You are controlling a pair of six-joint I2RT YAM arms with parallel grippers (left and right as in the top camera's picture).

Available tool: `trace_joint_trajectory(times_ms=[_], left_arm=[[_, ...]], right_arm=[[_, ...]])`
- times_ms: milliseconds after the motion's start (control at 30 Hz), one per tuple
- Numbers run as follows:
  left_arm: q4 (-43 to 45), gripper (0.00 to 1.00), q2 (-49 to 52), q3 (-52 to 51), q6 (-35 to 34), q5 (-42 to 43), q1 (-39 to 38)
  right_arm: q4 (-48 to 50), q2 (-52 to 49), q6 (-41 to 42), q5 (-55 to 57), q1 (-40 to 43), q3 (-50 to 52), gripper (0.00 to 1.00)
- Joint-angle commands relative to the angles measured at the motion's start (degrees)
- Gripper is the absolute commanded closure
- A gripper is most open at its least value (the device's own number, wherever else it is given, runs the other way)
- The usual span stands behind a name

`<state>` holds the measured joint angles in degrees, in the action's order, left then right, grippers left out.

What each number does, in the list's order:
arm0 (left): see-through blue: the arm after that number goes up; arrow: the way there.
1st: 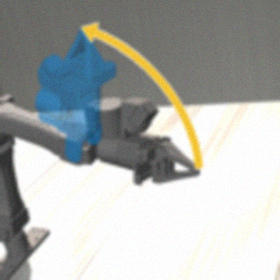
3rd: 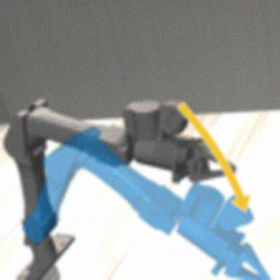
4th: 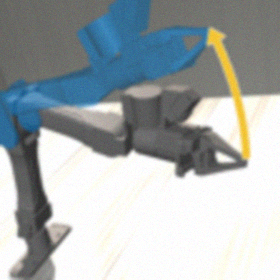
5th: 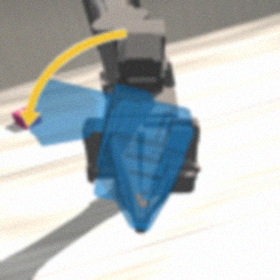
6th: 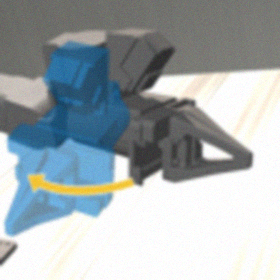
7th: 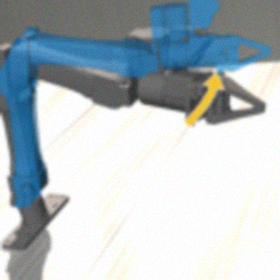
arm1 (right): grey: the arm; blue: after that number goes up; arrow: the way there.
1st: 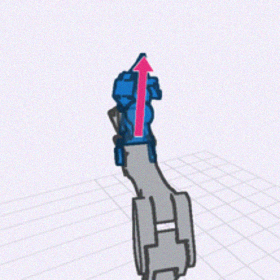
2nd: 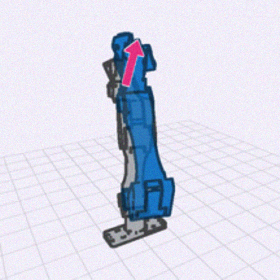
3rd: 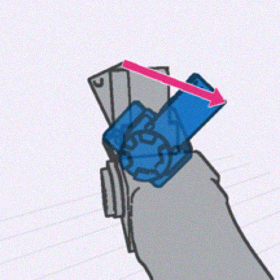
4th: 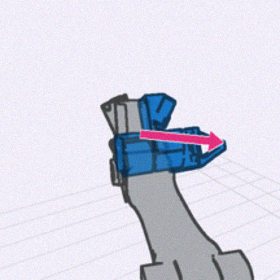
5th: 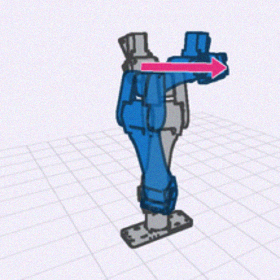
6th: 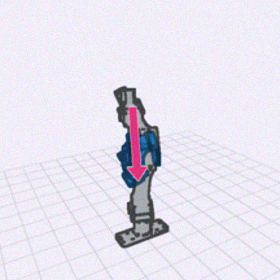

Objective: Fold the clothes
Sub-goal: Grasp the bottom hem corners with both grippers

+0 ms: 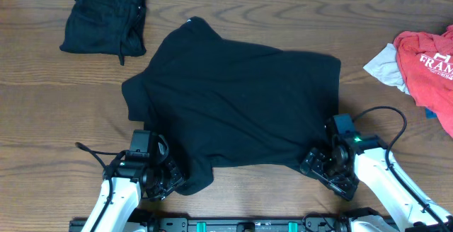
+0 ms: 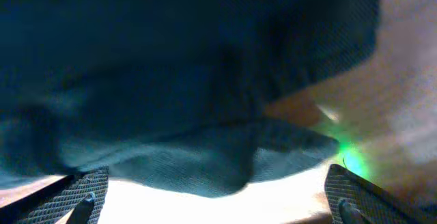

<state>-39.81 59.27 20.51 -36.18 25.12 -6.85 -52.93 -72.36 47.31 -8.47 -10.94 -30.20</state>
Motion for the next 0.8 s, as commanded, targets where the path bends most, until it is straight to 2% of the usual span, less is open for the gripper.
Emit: trace_joint_trajectory(times_ms=[0,200,533,767], left_arm=[[-0.1,0.57,0.2,-0.3,0.1,0.0,0.0],[-0.2,0.57,0.2,-0.3,0.1,0.0,0.0],[-0.2,0.57,0.2,-0.3,0.5,0.0,0.0],[-0.2,0.57,0.2,-0.3,0.5,0.0,0.0]], right_arm=[[1.6,0.5,0.9,-1.2,1.0,0.4,0.01],[2.4,0.5,4.6,-1.4,2.8,0.7,0.01],[8.5,0.5,4.1,-3.0,4.4,3.1,0.01],[11.6,0.5,4.1,-2.9,4.4,4.7,0.18]])
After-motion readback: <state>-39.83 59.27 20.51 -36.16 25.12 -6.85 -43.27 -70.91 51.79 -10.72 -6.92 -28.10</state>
